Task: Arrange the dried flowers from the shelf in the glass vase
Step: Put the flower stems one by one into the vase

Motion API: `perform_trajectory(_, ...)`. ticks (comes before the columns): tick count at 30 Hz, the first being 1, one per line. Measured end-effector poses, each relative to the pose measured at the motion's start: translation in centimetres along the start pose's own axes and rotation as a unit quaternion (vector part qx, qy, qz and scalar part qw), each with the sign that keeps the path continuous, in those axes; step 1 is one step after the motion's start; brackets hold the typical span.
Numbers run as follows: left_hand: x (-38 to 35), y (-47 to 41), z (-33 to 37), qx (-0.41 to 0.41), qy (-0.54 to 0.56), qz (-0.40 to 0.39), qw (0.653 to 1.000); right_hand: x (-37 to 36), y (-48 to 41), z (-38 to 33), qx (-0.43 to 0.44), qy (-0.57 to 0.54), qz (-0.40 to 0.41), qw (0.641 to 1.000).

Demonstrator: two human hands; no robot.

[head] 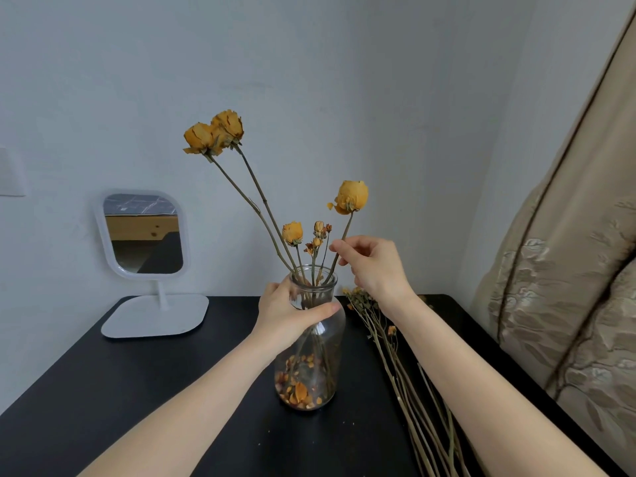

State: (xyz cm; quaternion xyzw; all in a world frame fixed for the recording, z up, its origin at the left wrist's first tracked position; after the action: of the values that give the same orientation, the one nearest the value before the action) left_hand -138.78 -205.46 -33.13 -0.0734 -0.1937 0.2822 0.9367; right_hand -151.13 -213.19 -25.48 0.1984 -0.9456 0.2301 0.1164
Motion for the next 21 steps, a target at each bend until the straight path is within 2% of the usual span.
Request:
perform_trajectory(8,0.1,0.7,0.1,-0.004,0.023,0.022,1.000,-0.3,0.5,0.5,0.002,-0.007,-0.041,0.999)
perform_trajectory(13,1.1,3.6,0.5,-0.028,0.035,0.149,0.988,0.3,1.0,0.7,-0.008,-0.012,-0.056,0.998)
perform_trajectory(16,1.4,6.0,0.7,-0.049,0.034,0.191,0.980,0.9,1.4,0.9,-0.010,-0.018,-0.055,0.998)
perform_trajectory(19,0.4,9.0,0.8,-0.086,0.034,0.177,0.980,2.0,1.9,1.7,-0.021,-0.017,-0.047,0.999)
perform_trajectory(21,-1.2,10.6,0.6,-0.089,0.051,0.121,0.987,2.9,2.2,3.1,-0.039,-0.016,-0.041,0.998)
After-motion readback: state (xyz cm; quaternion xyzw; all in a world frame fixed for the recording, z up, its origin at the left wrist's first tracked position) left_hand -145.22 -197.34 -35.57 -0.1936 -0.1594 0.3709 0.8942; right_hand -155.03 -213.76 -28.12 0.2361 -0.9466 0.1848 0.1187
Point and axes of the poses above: each hand's wrist, its own y-axis away from the middle knuckle, its own x-axis out of the back of the hand, z = x × y, the point moved 4 cm from there along -y, towards the middle knuckle, and after that the axes turned 5 degrees about y, right-handed, at the moved point
